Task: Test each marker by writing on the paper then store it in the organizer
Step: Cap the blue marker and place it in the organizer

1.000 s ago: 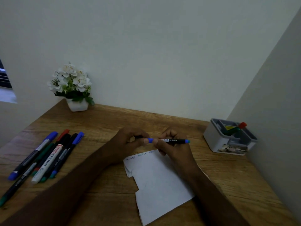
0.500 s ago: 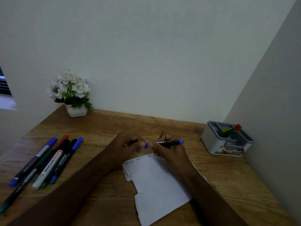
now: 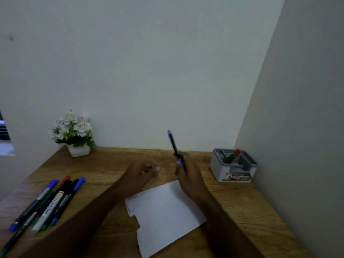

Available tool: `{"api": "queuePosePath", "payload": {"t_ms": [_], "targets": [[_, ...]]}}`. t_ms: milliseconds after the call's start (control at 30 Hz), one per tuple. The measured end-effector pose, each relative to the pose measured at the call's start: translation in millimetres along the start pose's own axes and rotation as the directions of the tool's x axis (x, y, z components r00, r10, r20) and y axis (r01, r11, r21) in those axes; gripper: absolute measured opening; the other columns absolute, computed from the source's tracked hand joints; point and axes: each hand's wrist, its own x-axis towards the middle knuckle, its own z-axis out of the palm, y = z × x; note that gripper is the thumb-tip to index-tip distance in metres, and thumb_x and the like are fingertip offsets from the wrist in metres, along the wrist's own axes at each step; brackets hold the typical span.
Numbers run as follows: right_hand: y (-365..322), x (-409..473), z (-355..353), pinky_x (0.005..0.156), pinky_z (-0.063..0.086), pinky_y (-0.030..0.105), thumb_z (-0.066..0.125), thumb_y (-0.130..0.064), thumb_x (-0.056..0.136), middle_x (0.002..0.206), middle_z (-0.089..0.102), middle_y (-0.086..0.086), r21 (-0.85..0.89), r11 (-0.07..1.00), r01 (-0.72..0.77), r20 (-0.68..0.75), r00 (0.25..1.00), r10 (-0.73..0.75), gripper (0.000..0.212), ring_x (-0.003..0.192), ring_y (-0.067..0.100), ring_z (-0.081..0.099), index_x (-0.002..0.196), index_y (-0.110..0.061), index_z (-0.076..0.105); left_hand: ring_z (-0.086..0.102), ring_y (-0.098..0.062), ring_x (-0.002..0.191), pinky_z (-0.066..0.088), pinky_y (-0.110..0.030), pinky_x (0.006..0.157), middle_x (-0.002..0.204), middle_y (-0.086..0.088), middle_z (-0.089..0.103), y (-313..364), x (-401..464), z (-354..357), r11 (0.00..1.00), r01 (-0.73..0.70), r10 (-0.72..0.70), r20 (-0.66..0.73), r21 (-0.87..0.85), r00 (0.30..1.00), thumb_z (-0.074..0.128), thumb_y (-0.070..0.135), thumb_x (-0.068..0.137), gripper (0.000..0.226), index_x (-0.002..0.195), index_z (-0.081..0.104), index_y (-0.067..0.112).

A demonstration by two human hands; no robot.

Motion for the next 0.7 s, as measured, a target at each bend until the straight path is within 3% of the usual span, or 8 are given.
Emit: {"api": "queuePosePath", "payload": {"t_ms": [100, 200, 300, 467, 700], "targets": [[-10.0, 6.5, -34.1, 0.059, 0.044, 0.021, 0.047, -0.019, 0.102, 0.085, 0.060, -0.011, -0.187, 0.982, 0.034, -0.047, 0.998, -0.044, 0.026, 0.069, 0.005, 0.058, 0.128, -0.024, 0.048, 0.064, 0.000, 0.073, 0.042, -0.013, 0.067, 0.074, 0.010, 0.071, 17.8, 21.9, 8.6, 0.996, -0.018, 0.015, 0.036, 0.088, 0.999, 0.060, 0.029, 0.096, 0.031, 0.071, 0.073, 0.017], [-24.9, 18.3, -88.1, 0.059, 0.043, 0.013, 0.063, -0.018, 0.094, 0.082, 0.064, -0.009, -0.373, 0.927, 0.046, -0.172, 0.978, -0.118, 0.013, 0.069, 0.004, 0.060, 0.106, -0.020, 0.060, 0.063, 0.003, 0.071, 0.040, -0.007, 0.065, 0.073, 0.006, 0.072, 35.9, 46.2, 25.3, 0.996, -0.028, 0.021, 0.076, 0.090, 0.997, 0.060, 0.027, 0.095, 0.030, 0.072, 0.074, 0.013], [-35.9, 34.1, -144.4, 0.069, 0.048, 0.021, 0.072, -0.018, 0.085, 0.081, 0.064, -0.007, -0.507, 0.862, 0.004, -0.247, 0.957, -0.150, 0.006, 0.069, 0.008, 0.059, 0.091, -0.019, 0.070, 0.065, -0.003, 0.074, 0.045, -0.015, 0.070, 0.075, 0.006, 0.073, 53.3, 68.8, 45.3, 0.988, -0.064, 0.046, 0.132, 0.139, 0.990, 0.060, 0.031, 0.094, 0.030, 0.072, 0.073, 0.016], [-31.2, 46.7, -193.0, 0.079, 0.054, 0.029, 0.075, -0.017, 0.082, 0.092, 0.063, -0.006, -0.577, 0.813, -0.077, -0.216, 0.975, -0.061, 0.016, 0.083, 0.010, 0.058, 0.095, -0.022, 0.071, 0.067, -0.005, 0.080, 0.052, -0.030, 0.083, 0.080, 0.006, 0.074, 76.2, 95.9, 70.0, 0.980, -0.129, 0.103, 0.166, 0.155, 0.981, 0.062, 0.030, 0.093, 0.026, 0.077, 0.075, 0.015], [-18.1, 52.3, -190.7, 0.064, 0.040, 0.016, 0.077, -0.018, 0.080, 0.112, 0.060, 0.005, -0.619, 0.770, -0.153, -0.117, 0.988, 0.103, 0.031, 0.092, 0.013, 0.055, 0.107, -0.024, 0.062, 0.068, -0.009, 0.078, 0.055, -0.037, 0.083, 0.080, 0.006, 0.074, 78.8, 103.8, 86.3, 0.967, -0.136, 0.087, 0.221, 0.214, 0.971, 0.062, 0.032, 0.093, 0.026, 0.077, 0.074, 0.017]]}}
